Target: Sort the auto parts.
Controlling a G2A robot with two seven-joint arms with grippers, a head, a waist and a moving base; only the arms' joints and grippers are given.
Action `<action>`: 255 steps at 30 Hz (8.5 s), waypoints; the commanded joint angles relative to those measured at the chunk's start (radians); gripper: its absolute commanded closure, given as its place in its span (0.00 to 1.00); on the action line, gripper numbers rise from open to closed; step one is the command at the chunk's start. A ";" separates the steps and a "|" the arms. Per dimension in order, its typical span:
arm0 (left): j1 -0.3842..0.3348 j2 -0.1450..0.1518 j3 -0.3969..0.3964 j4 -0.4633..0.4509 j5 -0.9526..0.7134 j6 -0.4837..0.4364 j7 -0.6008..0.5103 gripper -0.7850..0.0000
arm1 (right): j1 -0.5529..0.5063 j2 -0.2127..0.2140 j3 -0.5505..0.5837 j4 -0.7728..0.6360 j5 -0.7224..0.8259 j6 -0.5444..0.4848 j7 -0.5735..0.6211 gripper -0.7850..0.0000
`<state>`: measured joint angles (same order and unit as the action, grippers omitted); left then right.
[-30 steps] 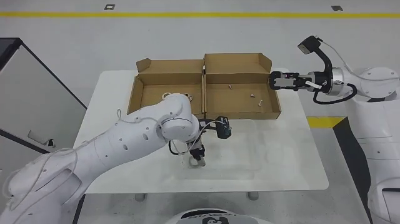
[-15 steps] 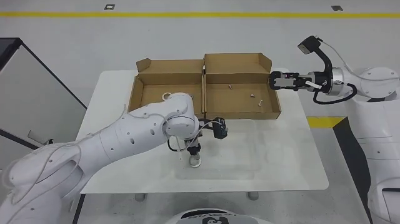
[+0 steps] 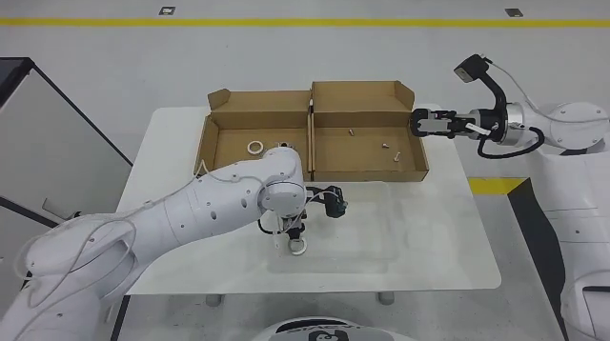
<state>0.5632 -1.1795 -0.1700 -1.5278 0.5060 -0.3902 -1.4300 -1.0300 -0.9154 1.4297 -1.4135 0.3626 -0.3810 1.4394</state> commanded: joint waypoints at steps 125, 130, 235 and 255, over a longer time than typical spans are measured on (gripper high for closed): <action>0.285 0.192 -0.707 -0.143 -0.581 -0.385 0.394 1.00 | 0.000 0.000 0.000 0.000 0.000 0.000 0.000 0.00; 0.304 0.190 -0.731 -0.148 -0.557 -0.376 0.499 1.00 | 0.000 0.000 0.000 0.000 0.000 0.000 0.000 0.00; 0.415 0.088 -0.950 -0.297 -1.340 -0.622 0.622 1.00 | 0.000 0.000 0.000 0.000 0.000 0.000 0.000 0.00; 0.430 0.074 -0.964 -0.301 -0.587 -0.269 0.802 1.00 | 0.000 0.000 0.000 0.000 0.000 0.000 0.000 0.00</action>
<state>0.9978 -1.1039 -1.1411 -1.8325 -0.1502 -0.6856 -0.6329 -1.0300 -0.9154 1.4297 -1.4135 0.3626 -0.3810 1.4394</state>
